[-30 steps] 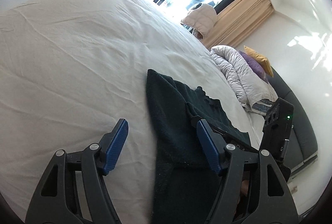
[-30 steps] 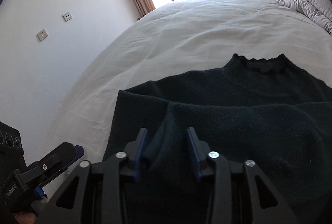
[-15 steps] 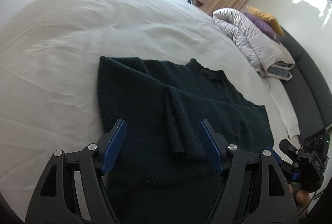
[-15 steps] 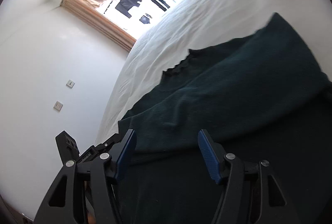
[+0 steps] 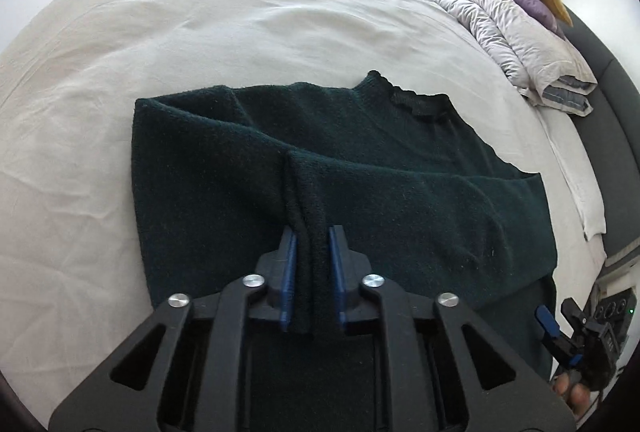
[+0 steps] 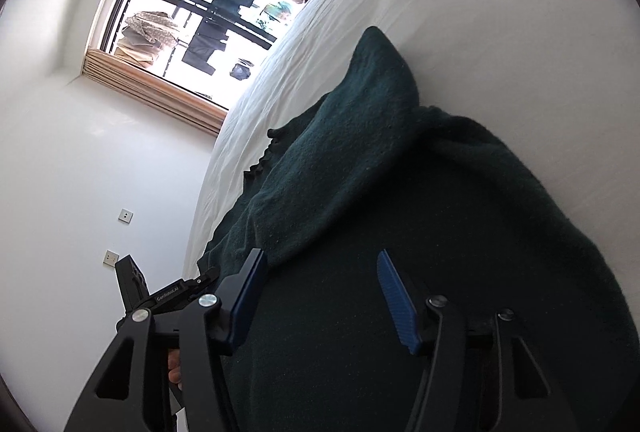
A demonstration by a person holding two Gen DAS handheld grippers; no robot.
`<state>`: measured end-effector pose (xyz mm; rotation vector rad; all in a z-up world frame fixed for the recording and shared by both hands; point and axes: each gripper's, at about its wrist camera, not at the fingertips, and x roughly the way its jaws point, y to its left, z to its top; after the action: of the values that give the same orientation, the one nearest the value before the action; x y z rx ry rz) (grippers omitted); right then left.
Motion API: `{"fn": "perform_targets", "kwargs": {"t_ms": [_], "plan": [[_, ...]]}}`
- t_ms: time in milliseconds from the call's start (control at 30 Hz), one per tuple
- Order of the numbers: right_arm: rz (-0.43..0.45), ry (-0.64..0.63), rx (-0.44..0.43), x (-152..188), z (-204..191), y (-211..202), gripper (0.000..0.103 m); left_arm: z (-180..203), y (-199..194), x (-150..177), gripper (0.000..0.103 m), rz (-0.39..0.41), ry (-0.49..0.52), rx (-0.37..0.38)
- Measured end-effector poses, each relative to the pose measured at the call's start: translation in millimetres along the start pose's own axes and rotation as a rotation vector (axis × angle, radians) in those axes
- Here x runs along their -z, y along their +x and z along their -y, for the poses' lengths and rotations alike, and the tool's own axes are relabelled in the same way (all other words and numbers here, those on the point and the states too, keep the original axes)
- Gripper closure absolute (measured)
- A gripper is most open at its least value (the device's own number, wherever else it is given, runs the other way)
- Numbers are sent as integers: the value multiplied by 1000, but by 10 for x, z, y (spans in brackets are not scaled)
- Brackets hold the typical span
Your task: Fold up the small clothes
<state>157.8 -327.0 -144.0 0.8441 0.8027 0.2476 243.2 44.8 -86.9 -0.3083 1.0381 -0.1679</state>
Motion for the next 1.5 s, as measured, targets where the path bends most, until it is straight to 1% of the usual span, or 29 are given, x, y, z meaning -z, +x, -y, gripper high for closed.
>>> {"fn": "perform_targets", "kwargs": {"t_ms": [33, 167, 267, 367, 433, 467, 567, 600, 633, 667, 733, 767, 800, 867, 967, 1000, 1033, 1133, 1233, 1267, 1367, 1500], "plan": [[1, 0, 9, 4, -12, 22, 42, -17, -38, 27, 96, 11, -7, 14], [4, 5, 28, -112, 27, 91, 42, -63, -217, 165, 96, 79, -31, 42], [17, 58, -5, -264, 148, 130, 42, -80, -287, 269, 96, 129, -53, 69], [20, 117, -51, -418, 244, 206, 42, -144, -233, 296, 96, 125, -83, 96], [34, 152, -69, -505, 301, 257, 42, -159, -205, 290, 96, 121, -81, 90], [49, 182, -74, -562, 347, 269, 42, -157, -200, 289, 96, 123, -72, 82], [118, 276, -133, -679, 488, 193, 42, -173, -189, 307, 96, 131, -66, 73], [139, 309, -150, -690, 555, 166, 44, -182, -175, 314, 96, 131, -71, 73], [159, 335, -158, -687, 625, 145, 49, -193, -153, 327, 96, 132, -75, 74], [173, 350, -161, -677, 681, 133, 52, -197, -133, 340, 96, 132, -79, 74], [189, 353, -149, -646, 788, 165, 67, -193, -117, 368, 96, 138, -76, 71], [191, 347, -130, -639, 817, 192, 72, -178, -117, 375, 96, 141, -69, 67], [193, 338, -113, -638, 828, 214, 79, -176, -113, 379, 96, 141, -64, 65], [196, 326, -105, -639, 786, 231, 79, -186, -109, 383, 96, 141, -64, 69], [194, 338, -127, -596, 741, 188, 79, -201, -104, 390, 96, 142, -59, 75], [189, 334, -120, -558, 734, 139, 77, -205, -111, 392, 96, 144, -56, 77], [184, 319, -93, -534, 683, 104, 74, -218, -118, 396, 96, 147, -57, 82], [184, 222, 14, -487, 478, -27, 65, -244, -111, 416, 96, 155, -61, 88], [215, 111, 78, -568, 176, -127, 57, -186, -149, 438, 96, 171, -41, 59], [223, 62, 100, -604, 46, -140, 57, -169, -160, 451, 96, 176, -34, 49], [216, -71, 109, -708, -280, -29, 53, -157, -185, 495, 96, 182, -27, 32], [148, -155, 119, -801, -416, 307, 52, -149, -173, 515, 96, 183, -17, 20]]}}
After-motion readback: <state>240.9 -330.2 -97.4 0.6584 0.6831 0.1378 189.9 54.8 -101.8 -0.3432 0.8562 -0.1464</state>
